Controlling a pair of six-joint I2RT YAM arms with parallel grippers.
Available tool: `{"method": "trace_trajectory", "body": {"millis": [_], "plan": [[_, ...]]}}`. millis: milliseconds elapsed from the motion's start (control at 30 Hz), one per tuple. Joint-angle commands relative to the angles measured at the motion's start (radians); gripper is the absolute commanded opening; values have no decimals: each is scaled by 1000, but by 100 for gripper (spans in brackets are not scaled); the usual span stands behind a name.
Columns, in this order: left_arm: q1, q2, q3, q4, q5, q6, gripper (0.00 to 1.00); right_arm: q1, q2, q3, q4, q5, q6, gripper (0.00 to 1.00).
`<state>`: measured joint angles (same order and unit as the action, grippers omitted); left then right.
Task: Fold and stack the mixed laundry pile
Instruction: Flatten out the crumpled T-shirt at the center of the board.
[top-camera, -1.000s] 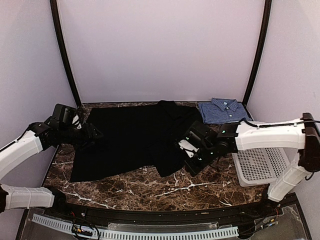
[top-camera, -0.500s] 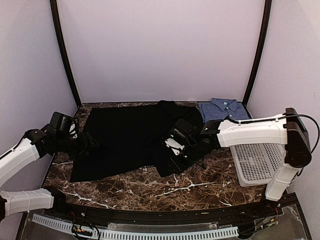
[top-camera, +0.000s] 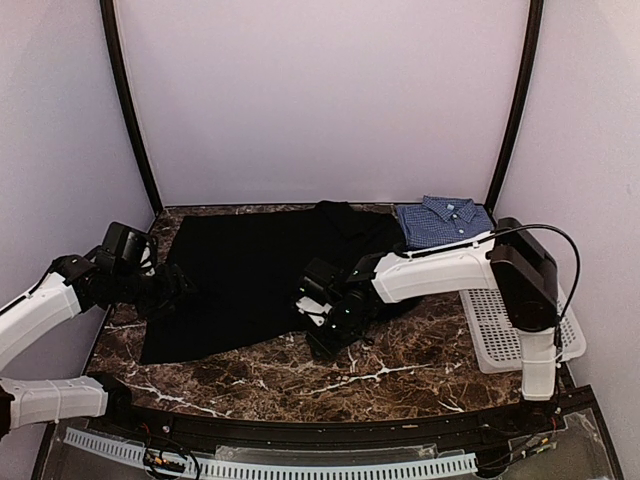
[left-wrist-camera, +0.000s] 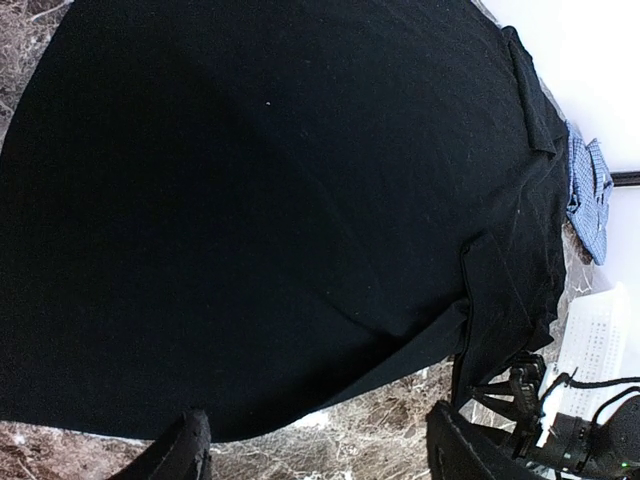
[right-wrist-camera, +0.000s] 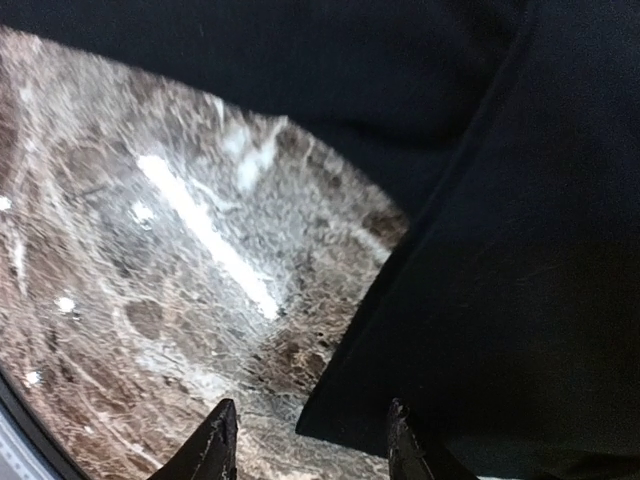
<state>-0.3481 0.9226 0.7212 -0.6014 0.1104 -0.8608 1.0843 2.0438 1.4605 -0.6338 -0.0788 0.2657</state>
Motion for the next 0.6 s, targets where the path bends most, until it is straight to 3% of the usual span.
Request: {"method": "trace_trajectory", "body": {"millis": [0, 100, 167, 200, 567], "plan": [[9, -8, 27, -33, -27, 3, 73, 22, 30, 9, -35, -10, -9, 47], [10, -7, 25, -34, -32, 4, 73, 23, 29, -38, -31, -9, 8, 32], [11, -3, 22, -33, -34, 1, 73, 24, 18, -73, -29, -7, 23, 4], [11, -2, 22, -32, -34, 0, 73, 27, 8, -90, -31, -2, 30, 0], [19, -31, -11, -30, -4, -27, 72, 48, -393, -279, -109, 62, 139, 0]]}}
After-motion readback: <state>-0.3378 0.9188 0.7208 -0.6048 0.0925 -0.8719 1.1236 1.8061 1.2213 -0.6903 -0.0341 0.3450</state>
